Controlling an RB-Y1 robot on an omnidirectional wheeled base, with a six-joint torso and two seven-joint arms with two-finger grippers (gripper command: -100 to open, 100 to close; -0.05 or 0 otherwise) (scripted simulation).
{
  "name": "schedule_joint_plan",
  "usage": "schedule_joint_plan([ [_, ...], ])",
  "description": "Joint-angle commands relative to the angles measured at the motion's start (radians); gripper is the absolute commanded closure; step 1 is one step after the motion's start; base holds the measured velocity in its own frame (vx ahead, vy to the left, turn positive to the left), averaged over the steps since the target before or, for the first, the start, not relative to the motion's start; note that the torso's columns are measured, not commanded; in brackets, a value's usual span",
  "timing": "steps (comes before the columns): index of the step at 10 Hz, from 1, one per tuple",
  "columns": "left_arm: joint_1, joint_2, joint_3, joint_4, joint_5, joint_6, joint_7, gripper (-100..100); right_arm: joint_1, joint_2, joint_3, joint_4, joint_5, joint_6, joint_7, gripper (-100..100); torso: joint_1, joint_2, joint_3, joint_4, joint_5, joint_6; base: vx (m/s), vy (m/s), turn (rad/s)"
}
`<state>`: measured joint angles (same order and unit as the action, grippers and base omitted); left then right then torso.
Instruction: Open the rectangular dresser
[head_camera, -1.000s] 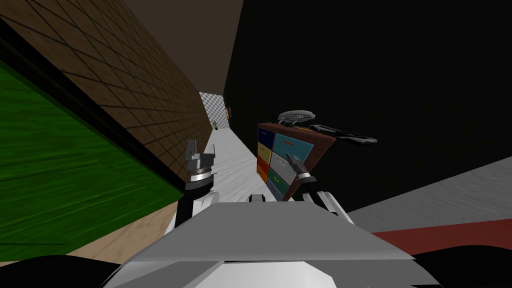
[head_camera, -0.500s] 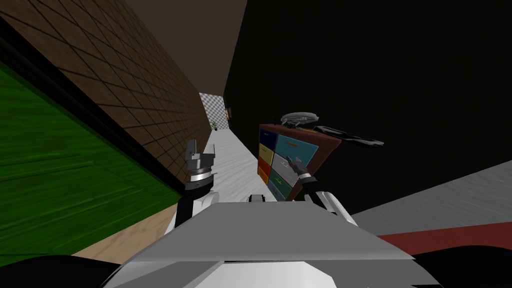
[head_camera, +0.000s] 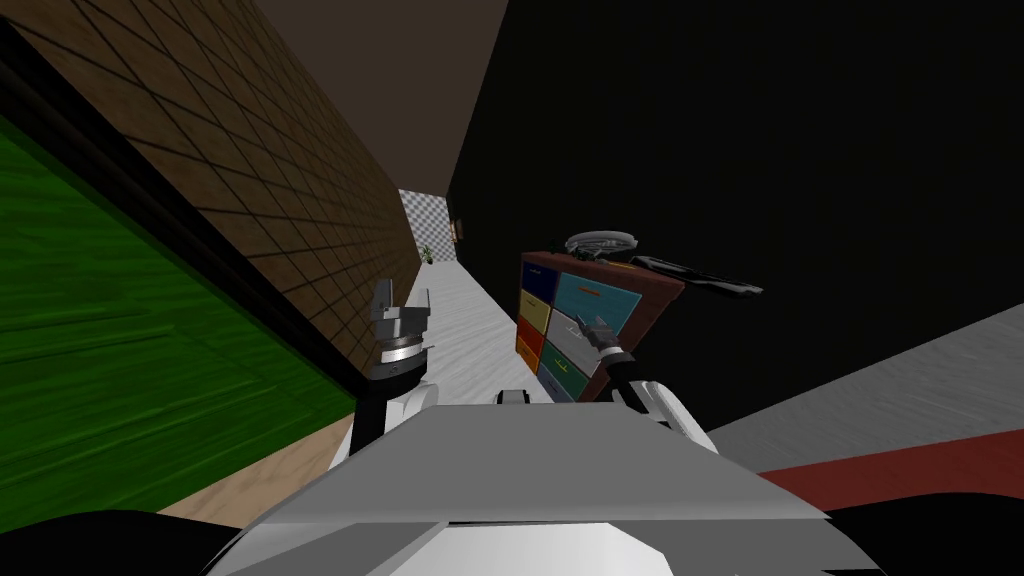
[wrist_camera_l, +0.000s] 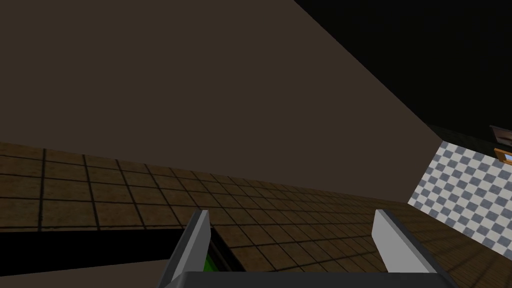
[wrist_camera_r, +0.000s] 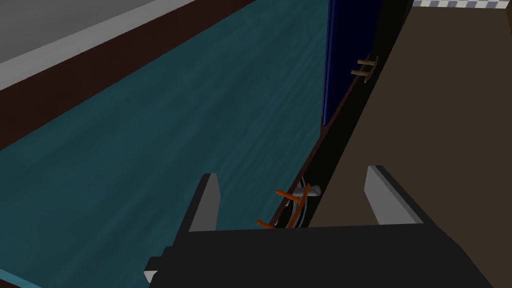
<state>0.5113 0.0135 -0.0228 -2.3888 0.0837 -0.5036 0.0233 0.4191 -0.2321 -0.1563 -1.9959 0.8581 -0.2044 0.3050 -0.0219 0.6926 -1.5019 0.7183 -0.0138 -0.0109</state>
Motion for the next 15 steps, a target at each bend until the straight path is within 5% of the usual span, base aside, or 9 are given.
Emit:
schedule_joint_plan([
  [1, 0.0, 0.0, 0.0, 0.0, 0.0, 0.0, 0.0, 0, -0.004, -0.002, -0.003, 0.028, 0.053, 0.032, 0.004, -100, -0.002, -0.003, -0.002, -0.002, -0.002, -0.001, 0.016, 0.039, -0.006],
  [6, 0.0, 0.0, 0.0, 0.0, 0.0, 0.0, 0.0, 0, -0.038, -0.009, -0.04, 0.108, 0.218, 0.128, 0.037, -100, -0.011, -0.017, -0.01, -0.005, -0.005, -0.006, 0.052, 0.082, -0.029],
  [15, 0.0, 0.0, 0.0, 0.0, 0.0, 0.0, 0.0, 0, -0.078, -0.012, -0.072, 0.19, 0.472, 0.224, 0.066, -100, -0.02, -0.027, -0.015, -0.008, -0.011, -0.012, 0.043, 0.074, -0.031],
])
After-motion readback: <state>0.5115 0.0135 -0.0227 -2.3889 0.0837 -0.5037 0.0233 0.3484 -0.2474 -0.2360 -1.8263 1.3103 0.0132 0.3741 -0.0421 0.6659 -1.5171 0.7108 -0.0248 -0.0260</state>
